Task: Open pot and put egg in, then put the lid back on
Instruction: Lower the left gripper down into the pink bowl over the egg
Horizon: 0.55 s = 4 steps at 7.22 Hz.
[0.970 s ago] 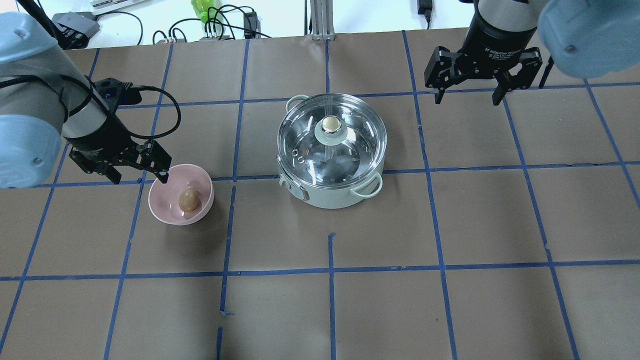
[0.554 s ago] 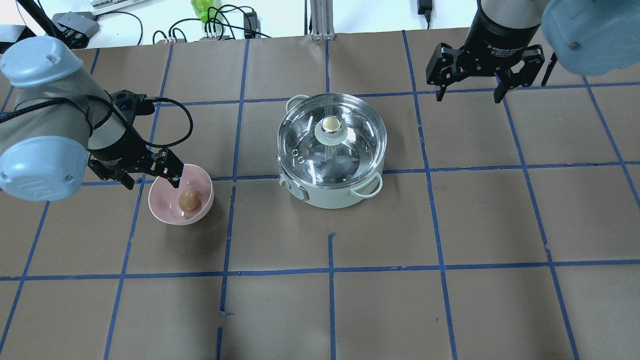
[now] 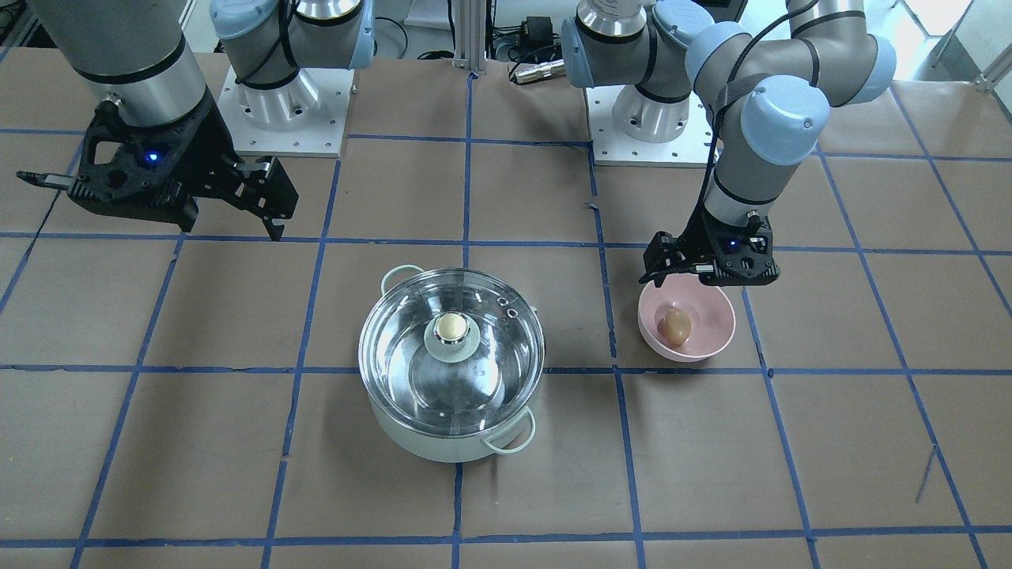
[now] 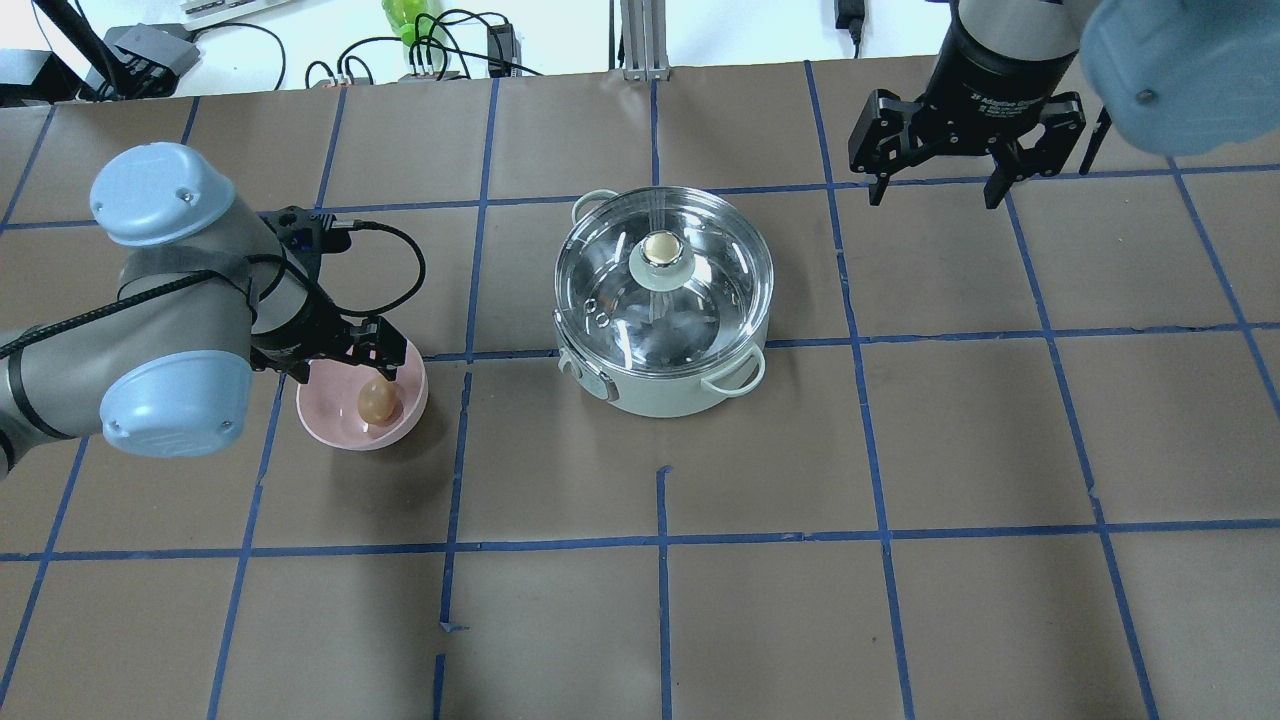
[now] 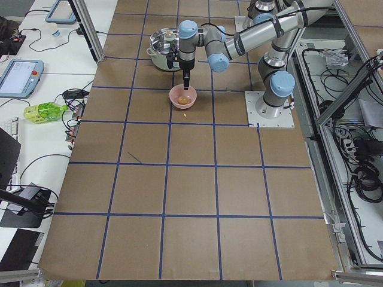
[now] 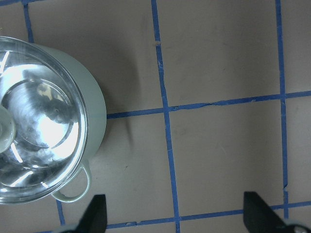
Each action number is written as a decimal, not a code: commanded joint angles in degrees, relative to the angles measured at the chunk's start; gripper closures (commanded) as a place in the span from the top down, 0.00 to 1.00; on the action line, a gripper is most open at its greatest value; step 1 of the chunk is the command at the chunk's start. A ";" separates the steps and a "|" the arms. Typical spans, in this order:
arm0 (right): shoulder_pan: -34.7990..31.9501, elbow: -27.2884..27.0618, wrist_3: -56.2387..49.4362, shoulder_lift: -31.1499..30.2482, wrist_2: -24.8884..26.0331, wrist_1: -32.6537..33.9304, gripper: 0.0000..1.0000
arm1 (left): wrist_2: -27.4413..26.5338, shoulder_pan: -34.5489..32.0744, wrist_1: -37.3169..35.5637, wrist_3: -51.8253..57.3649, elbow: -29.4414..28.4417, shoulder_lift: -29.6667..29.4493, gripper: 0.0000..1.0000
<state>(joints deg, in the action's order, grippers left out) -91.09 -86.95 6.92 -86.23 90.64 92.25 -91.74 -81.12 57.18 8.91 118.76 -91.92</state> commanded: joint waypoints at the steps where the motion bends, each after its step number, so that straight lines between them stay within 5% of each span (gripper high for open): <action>1: 0.21 -0.15 -0.06 -0.69 0.33 -0.75 1.00 | 0.07 1.49 -4.42 3.48 0.33 -3.59 0.99; 4: 0.04 -0.15 -0.07 -1.66 0.16 -0.93 1.00 | 0.51 1.58 -10.51 4.01 0.51 -9.15 0.99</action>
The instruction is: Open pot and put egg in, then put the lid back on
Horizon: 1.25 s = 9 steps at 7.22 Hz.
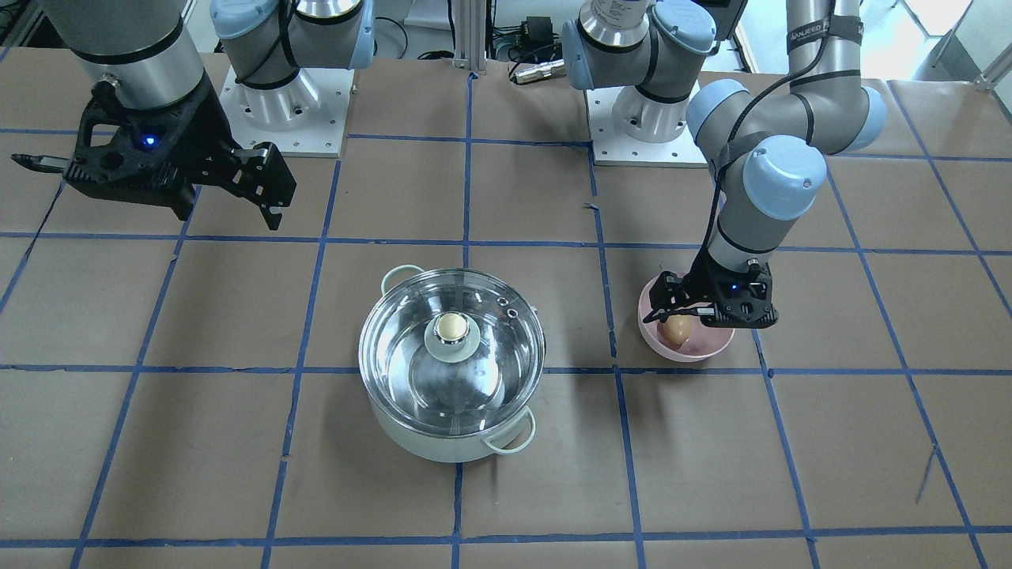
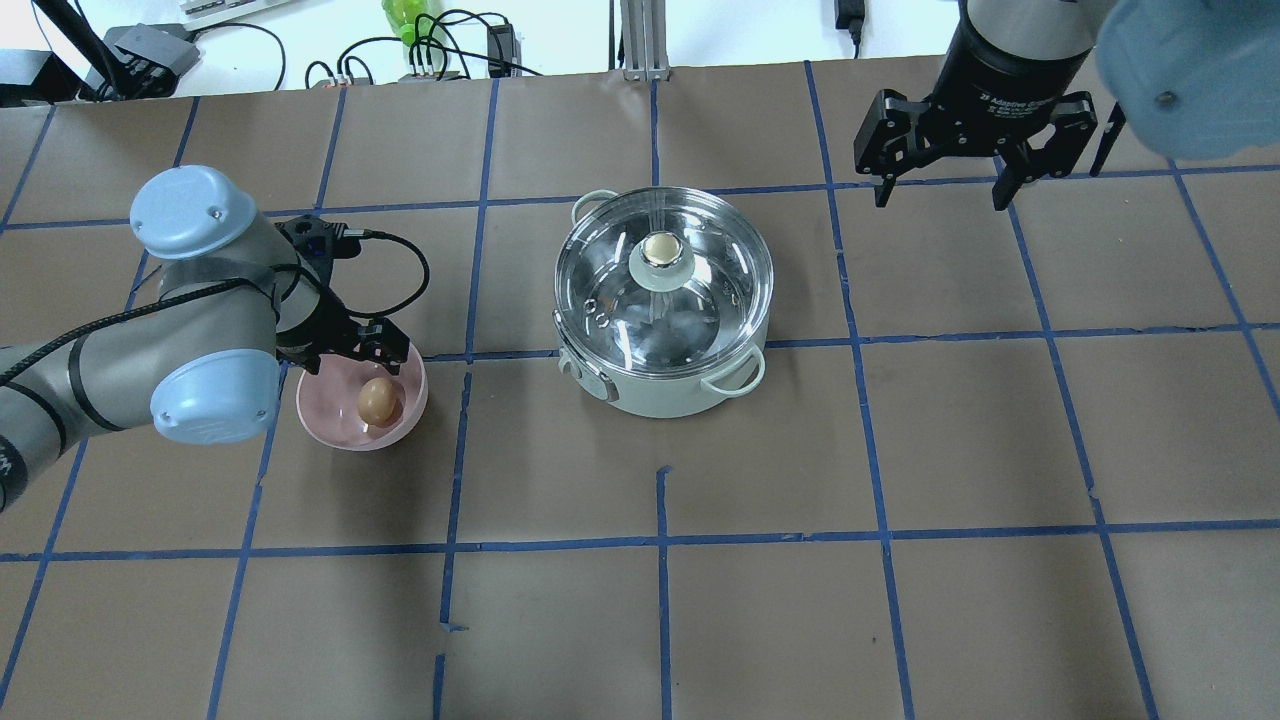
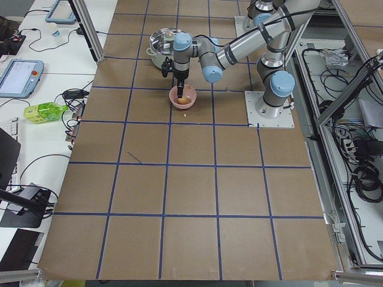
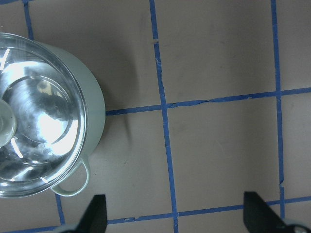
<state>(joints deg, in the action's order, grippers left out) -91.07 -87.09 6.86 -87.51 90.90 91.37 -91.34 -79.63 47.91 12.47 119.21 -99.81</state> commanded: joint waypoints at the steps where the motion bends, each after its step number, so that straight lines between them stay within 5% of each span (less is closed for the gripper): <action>1: 0.19 -0.01 -0.01 -0.29 -0.02 -0.05 1.00 | -0.15 0.09 -1.15 0.88 0.15 -1.43 0.98; 9: -0.07 -0.18 -0.09 0.32 -0.20 0.30 1.00 | -0.50 0.09 -0.98 2.03 0.23 -2.14 0.96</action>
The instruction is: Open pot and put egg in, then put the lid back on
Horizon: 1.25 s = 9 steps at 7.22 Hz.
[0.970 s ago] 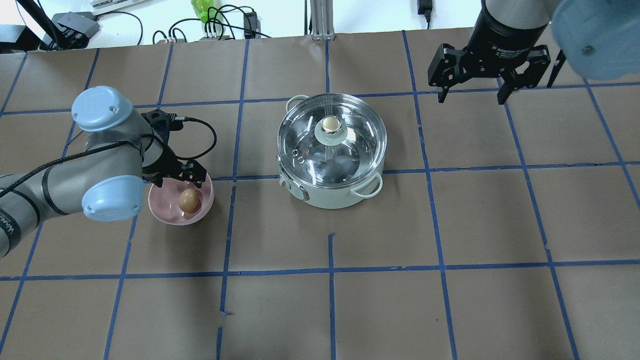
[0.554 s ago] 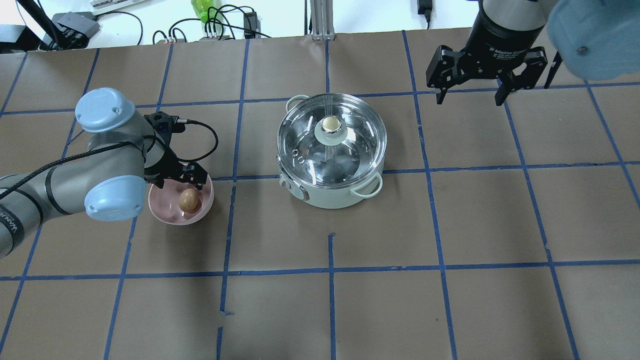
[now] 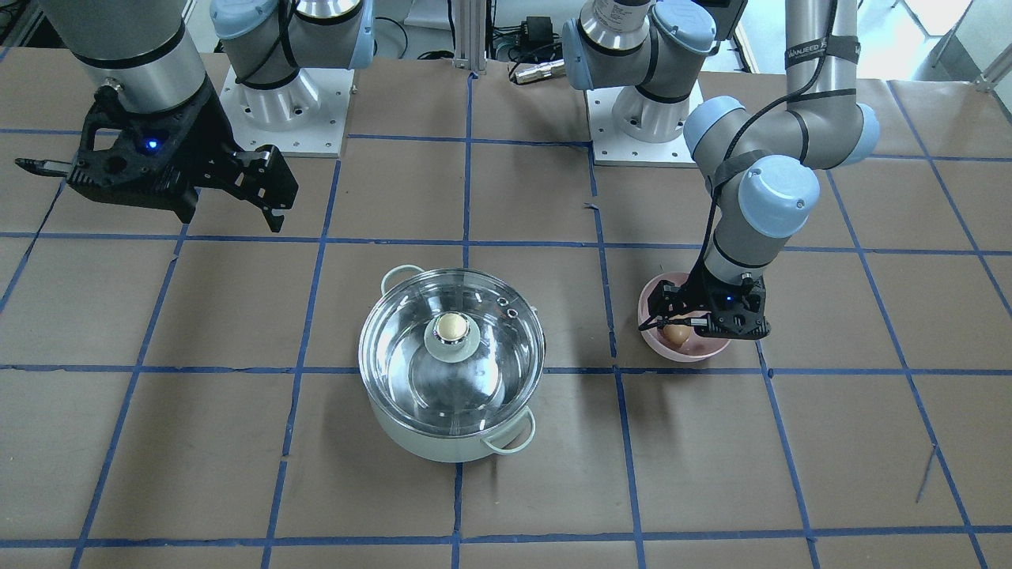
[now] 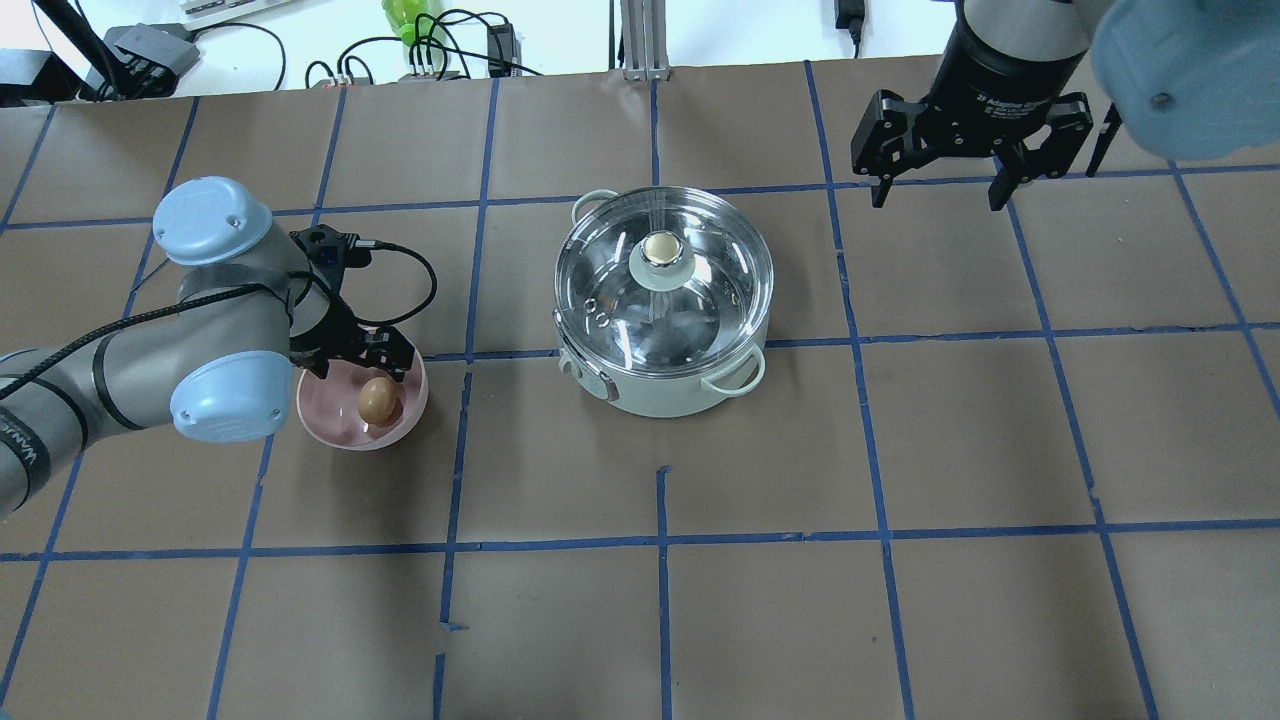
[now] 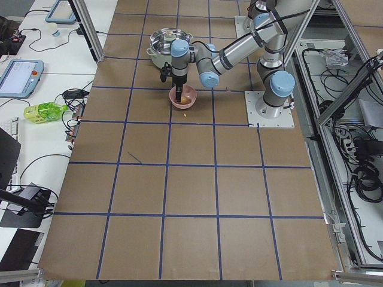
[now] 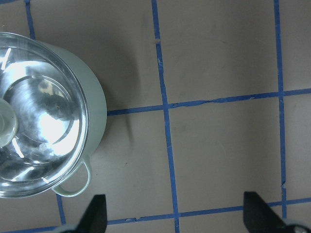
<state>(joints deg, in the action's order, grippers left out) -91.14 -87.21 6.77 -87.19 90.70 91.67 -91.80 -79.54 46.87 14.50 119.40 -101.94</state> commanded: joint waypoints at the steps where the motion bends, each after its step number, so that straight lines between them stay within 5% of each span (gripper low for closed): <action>1: 0.09 -0.07 -0.09 0.00 0.09 -0.17 1.00 | 0.04 0.00 0.07 0.00 -0.05 -0.02 0.96; 9: 0.00 -0.07 -0.09 0.00 0.36 -0.35 1.00 | -0.31 0.00 0.50 1.24 1.36 -1.16 0.93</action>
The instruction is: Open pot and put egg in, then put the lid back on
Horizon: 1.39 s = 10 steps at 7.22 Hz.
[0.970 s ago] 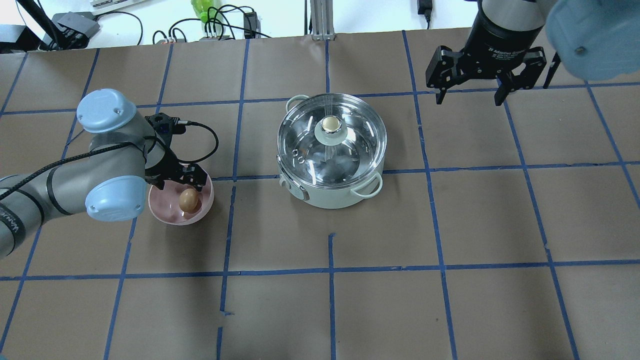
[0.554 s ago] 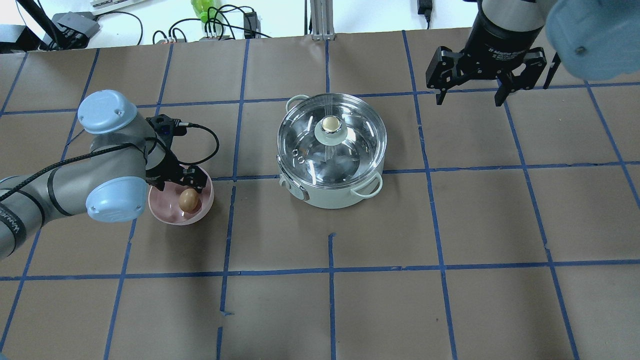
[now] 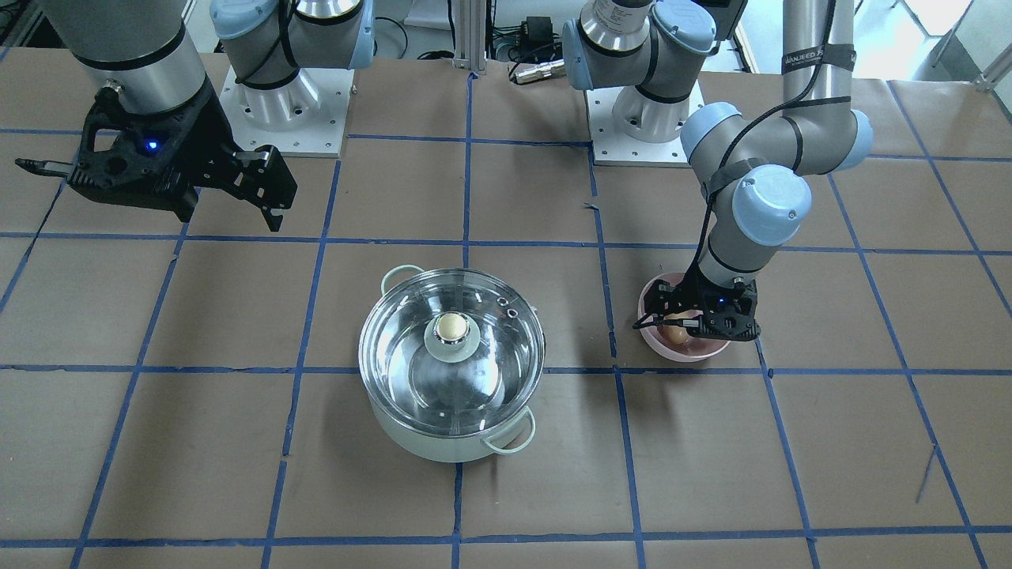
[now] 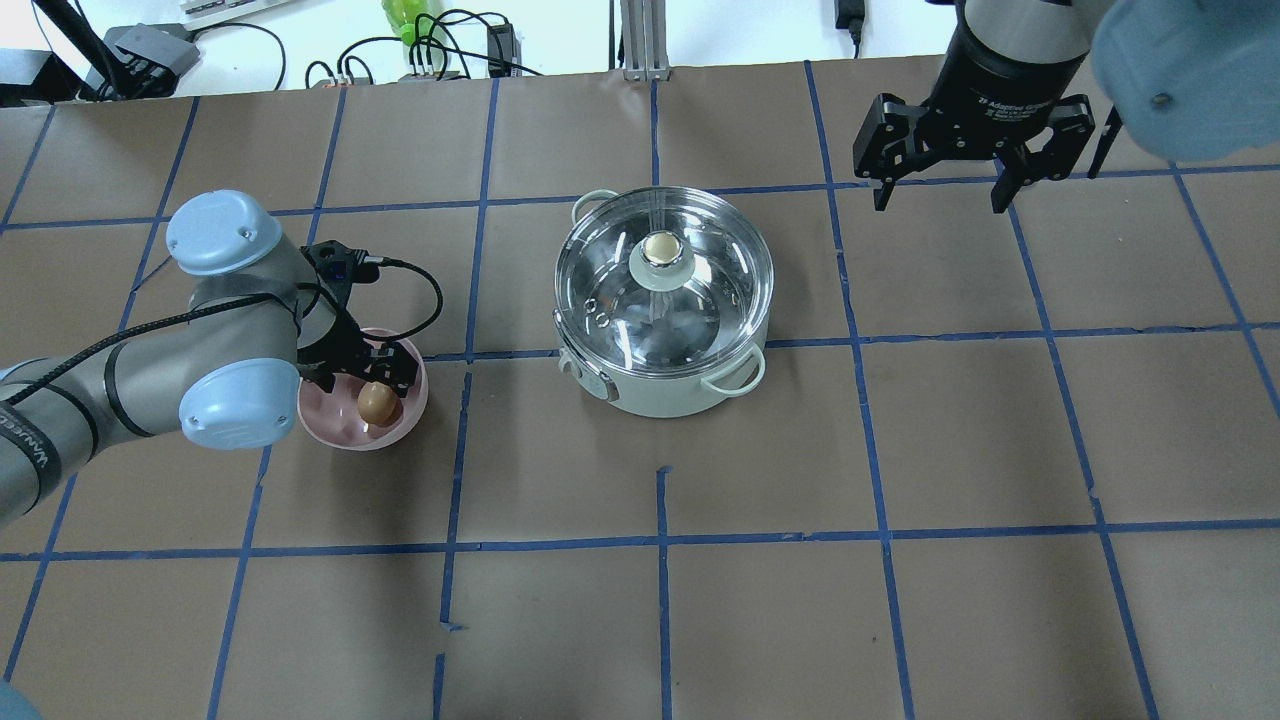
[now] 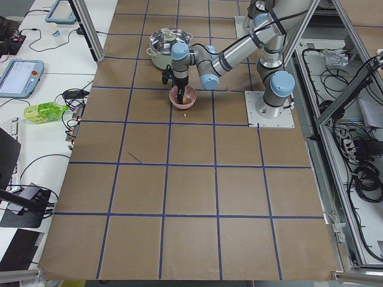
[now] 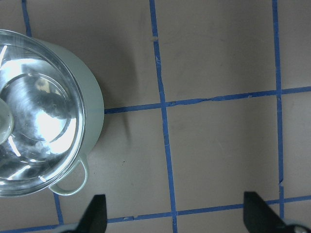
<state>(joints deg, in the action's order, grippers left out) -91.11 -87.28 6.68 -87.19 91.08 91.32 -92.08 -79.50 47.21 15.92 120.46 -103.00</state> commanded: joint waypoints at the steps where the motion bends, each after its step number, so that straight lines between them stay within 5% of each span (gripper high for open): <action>1: -0.12 0.09 -0.09 0.00 -0.03 0.00 1.00 | 0.14 -0.04 0.16 -0.28 0.13 -0.10 0.85; 3: -0.82 1.31 1.49 2.09 -1.34 1.22 1.00 | 0.06 -0.04 1.91 -0.28 0.13 -0.18 0.73; 4: -2.91 4.19 8.11 5.15 -1.87 2.01 1.00 | 0.05 -0.04 2.09 -0.28 0.13 -0.10 0.55; 7: -15.82 6.60 23.78 13.17 -1.96 7.73 1.00 | 0.05 -0.04 2.62 -0.45 0.13 -0.10 0.29; 10: -20.06 5.19 29.62 18.88 -2.06 18.42 1.00 | 0.06 -0.04 2.71 -0.28 -0.31 -0.01 0.21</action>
<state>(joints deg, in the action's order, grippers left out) -109.93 -81.82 35.45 -70.79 88.39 104.92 -91.96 -79.54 49.91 15.55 120.36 -103.04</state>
